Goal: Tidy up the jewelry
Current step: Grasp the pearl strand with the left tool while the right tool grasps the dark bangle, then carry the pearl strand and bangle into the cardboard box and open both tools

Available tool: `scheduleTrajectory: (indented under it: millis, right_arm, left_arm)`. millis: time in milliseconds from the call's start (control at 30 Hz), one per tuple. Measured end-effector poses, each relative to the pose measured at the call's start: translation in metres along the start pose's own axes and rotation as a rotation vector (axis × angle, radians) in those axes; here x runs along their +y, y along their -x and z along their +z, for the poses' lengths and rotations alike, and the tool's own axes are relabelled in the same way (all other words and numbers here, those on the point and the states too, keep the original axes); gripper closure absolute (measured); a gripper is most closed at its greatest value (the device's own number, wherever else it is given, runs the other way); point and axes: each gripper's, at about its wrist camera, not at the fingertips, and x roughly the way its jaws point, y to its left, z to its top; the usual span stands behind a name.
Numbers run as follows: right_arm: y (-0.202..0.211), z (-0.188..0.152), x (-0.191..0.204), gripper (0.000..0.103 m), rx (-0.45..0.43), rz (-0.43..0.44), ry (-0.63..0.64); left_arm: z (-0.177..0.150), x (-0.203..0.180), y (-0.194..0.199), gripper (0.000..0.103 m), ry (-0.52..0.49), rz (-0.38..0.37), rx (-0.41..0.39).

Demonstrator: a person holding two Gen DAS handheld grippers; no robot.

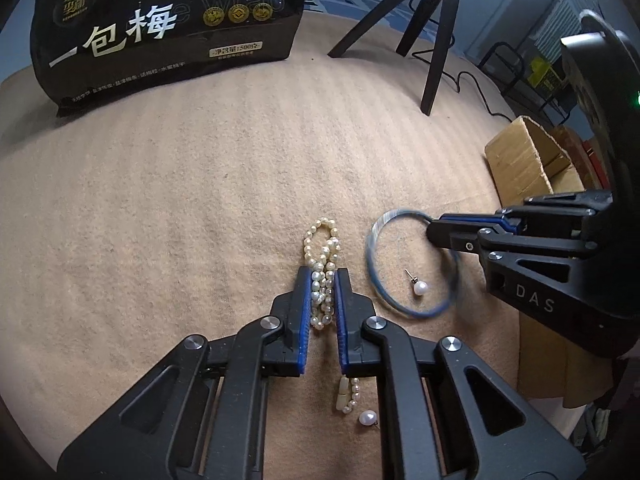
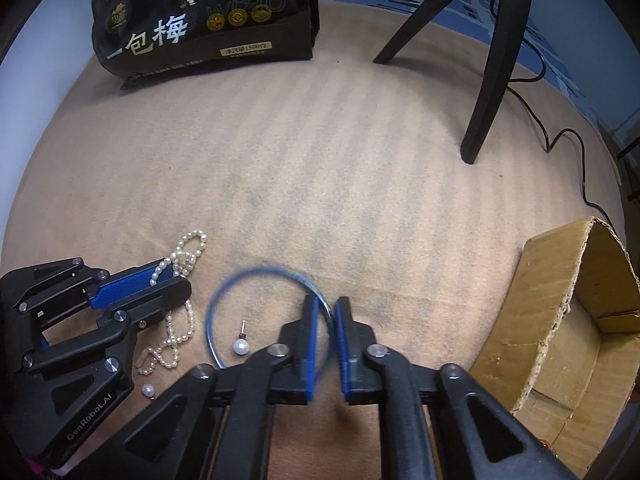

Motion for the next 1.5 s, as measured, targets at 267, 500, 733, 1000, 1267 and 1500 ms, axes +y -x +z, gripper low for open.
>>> scheduleTrajectory:
  millis: [267,500,733,1000,1267,1500]
  right_arm:
    - [0.014,-0.013,0.0,0.102,-0.045,0.013,-0.026]
    - [0.039,-0.021,0.008,0.102,-0.117,0.028,-0.037]
    - [0.083,-0.032,0.005,0.102,-0.21,0.035,-0.041]
    - [0.12,-0.043,-0.003,0.103,-0.295,0.033,-0.061]
    - [0.162,-0.067,-0.015,0.102,-0.377,0.003,-0.076]
    - [0.188,-0.09,-0.032,0.102,-0.417,-0.02,-0.099]
  left_arm:
    - [-0.001,0.013,0.019,0.098,0.037,-0.014,-0.026]
    - [-0.003,0.017,0.04,0.098,0.056,-0.039,-0.057]
    - [-0.004,0.014,0.07,0.098,0.062,-0.084,-0.105]
    - [-0.003,-0.004,0.111,0.098,0.041,-0.138,-0.158]
    - [0.0,-0.029,0.142,0.098,0.016,-0.174,-0.212]
    - [0.004,-0.051,0.17,0.098,-0.016,-0.214,-0.253]
